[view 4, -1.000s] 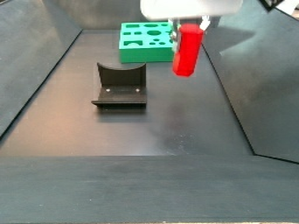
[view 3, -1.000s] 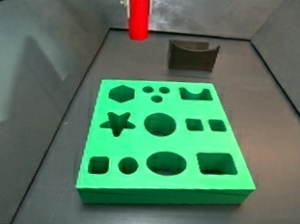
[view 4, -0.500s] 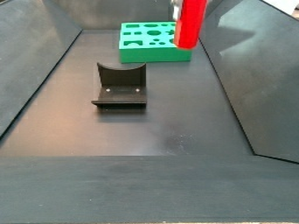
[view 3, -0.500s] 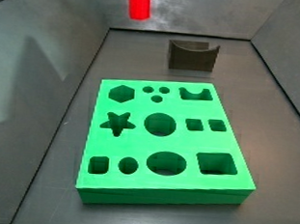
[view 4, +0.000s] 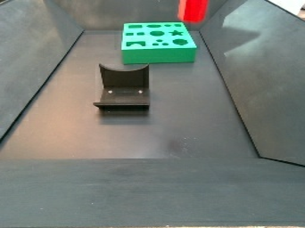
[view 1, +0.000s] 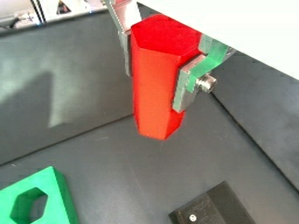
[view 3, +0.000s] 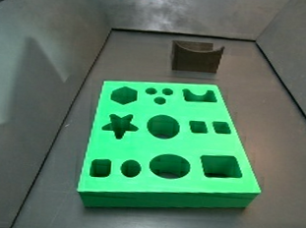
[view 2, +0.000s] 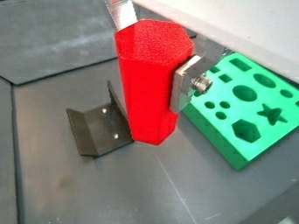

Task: Pick up the hexagon object. Move up. Move to above the board. Insert the hexagon object.
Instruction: Move to above the board.

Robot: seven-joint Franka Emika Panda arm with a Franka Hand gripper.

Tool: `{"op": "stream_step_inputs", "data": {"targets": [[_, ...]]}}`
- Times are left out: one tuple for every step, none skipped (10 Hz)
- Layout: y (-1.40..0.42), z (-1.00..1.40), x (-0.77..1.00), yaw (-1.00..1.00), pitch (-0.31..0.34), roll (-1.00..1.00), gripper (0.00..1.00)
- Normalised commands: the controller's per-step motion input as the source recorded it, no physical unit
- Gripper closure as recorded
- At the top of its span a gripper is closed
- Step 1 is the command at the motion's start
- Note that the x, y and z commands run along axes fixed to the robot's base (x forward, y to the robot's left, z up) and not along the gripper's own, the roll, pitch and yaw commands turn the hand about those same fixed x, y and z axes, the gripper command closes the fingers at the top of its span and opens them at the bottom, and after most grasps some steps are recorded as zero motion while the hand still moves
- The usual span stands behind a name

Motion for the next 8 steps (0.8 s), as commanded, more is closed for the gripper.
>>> {"op": "stream_step_inputs", "data": {"targets": [[-0.01, 0.19, 0.01, 0.01, 0.085, 0.04, 1.0], [-1.0, 0.28, 0.16, -1.0, 0.291, 0.09, 1.0], [-1.0, 0.27, 0.17, -1.0, 0.304, 0.1, 1.0], [-1.0, 0.28, 0.18, -1.0, 0.343, 0.1, 1.0], [-1.0, 0.27, 0.19, -0.86, 0.348, 0.05, 1.0], [-1.0, 0.27, 0.21, -0.48, 0.277, 0.01, 1.0], [-1.0, 0.28, 0.22, -0.27, 0.231, -0.02, 1.0], [-1.0, 0.28, 0.23, -0.18, 0.203, -0.03, 1.0]]}}
